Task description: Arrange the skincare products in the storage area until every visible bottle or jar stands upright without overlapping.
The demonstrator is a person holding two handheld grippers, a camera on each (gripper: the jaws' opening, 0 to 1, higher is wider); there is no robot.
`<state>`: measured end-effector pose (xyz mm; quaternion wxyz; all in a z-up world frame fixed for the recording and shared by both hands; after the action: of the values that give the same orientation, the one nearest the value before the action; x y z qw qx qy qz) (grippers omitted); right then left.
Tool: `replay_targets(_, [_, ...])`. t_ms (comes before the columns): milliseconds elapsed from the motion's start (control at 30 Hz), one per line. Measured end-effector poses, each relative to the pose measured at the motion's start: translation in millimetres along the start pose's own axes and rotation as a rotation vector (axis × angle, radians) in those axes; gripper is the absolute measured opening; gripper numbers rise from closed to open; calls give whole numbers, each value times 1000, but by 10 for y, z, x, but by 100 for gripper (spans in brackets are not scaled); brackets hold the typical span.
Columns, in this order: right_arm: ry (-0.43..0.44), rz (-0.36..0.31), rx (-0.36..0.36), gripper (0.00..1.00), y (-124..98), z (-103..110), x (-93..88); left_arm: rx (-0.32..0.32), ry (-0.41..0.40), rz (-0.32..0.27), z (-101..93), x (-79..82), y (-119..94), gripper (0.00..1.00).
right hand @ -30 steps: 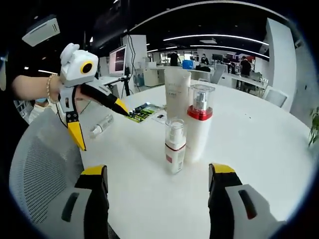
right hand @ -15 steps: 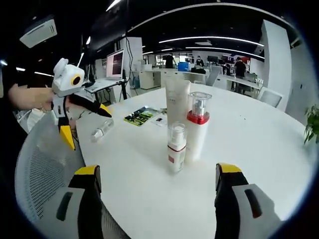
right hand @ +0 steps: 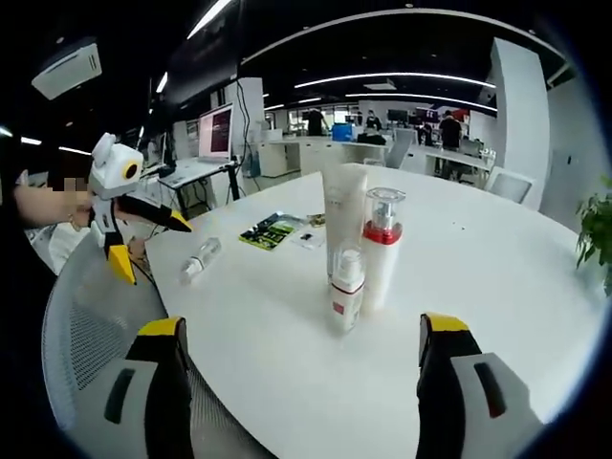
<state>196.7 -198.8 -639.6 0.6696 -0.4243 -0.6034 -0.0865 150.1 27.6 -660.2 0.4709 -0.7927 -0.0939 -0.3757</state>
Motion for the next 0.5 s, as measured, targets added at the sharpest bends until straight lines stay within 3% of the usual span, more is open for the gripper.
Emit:
replay_targets(133, [36, 6, -30, 100, -28, 24, -14, 11, -16, 7, 91, -43, -72, 99])
replay_targets(267, [65, 38, -59, 100, -21, 36, -90, 29, -60, 15, 315, -80, -137, 99])
replay_targets(500, [91, 56, -103, 100, 20, 55, -20, 36, -82, 42, 563, -125, -184, 99])
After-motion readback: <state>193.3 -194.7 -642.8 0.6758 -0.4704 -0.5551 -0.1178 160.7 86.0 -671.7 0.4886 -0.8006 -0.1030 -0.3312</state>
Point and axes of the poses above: the point that each gripper's makers call its tool centre point, and the gripper's own axes: y roughly forward along the fingers, z roughly to its left, x roughly out of its top, the point moved 1 cm from there along -y, roughly backward along the fingers, and after that the axes turned 8 degrees about -y, right-handed, at the moved point
